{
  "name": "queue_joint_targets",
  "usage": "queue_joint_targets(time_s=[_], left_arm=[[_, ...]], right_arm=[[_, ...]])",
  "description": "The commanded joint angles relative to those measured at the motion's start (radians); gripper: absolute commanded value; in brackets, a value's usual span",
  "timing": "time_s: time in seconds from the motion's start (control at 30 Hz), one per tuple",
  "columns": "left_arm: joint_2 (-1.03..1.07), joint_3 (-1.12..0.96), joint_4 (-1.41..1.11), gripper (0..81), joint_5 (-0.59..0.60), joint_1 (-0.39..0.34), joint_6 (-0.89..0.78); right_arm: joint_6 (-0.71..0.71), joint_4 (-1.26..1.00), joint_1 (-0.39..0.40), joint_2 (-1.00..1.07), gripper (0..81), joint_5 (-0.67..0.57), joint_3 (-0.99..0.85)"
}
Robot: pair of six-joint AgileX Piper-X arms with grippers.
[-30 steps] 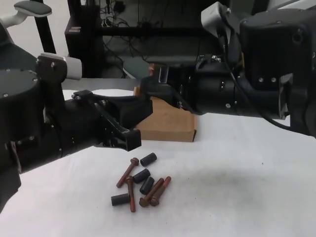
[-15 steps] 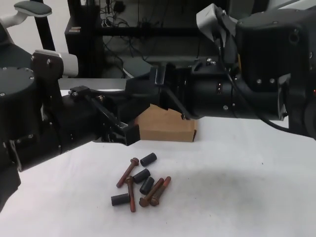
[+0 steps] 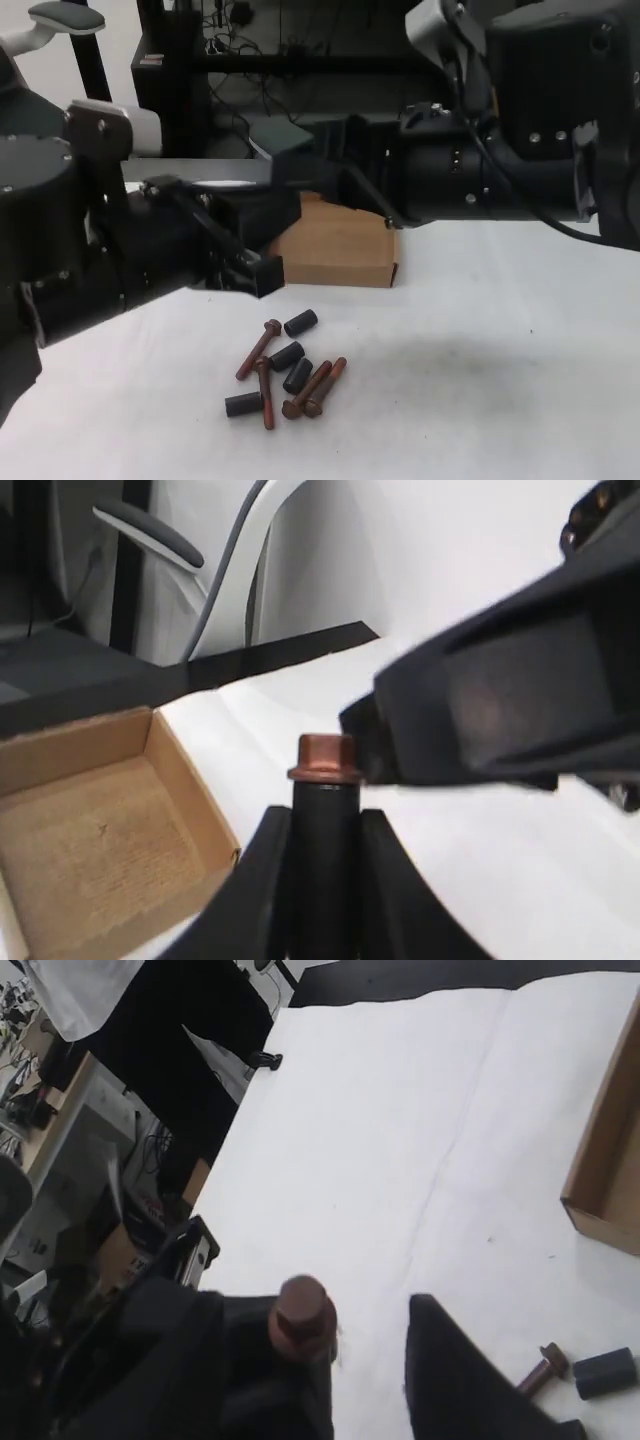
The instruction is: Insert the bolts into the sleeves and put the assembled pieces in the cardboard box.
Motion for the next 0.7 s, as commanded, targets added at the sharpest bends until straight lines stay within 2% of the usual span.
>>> queue_joint_targets(time_s=[0.0, 0.23, 0.4, 0.57, 0.67], left_arm=[[-0.006, -0.013, 0.055, 1.7, 0.002, 0.002, 0.055], [-0.005, -0.013, 0.073, 1.7, 0.002, 0.016, 0.099], [0.035, -0.038, 0.106, 1.7, 0.017, 0.083, 0.106], [0.149, -0.207, 0.352, 1.7, 0.032, 0.108, 0.267], [0.258, -0.345, 0.451, 1.7, 0.024, 0.107, 0.289]], right_arm=[[-0.012, 0.007, -0.026, -0.021, 55.4, -0.002, -0.016], [-0.038, 0.058, -0.051, -0.052, 55.4, -0.044, -0.016], [-0.129, 0.278, -0.051, -0.093, 55.4, -0.044, -0.009], [-0.226, 0.472, -0.051, -0.107, 55.4, -0.028, -0.009], [-0.262, 0.545, -0.051, -0.107, 55.4, 0.004, -0.009]])
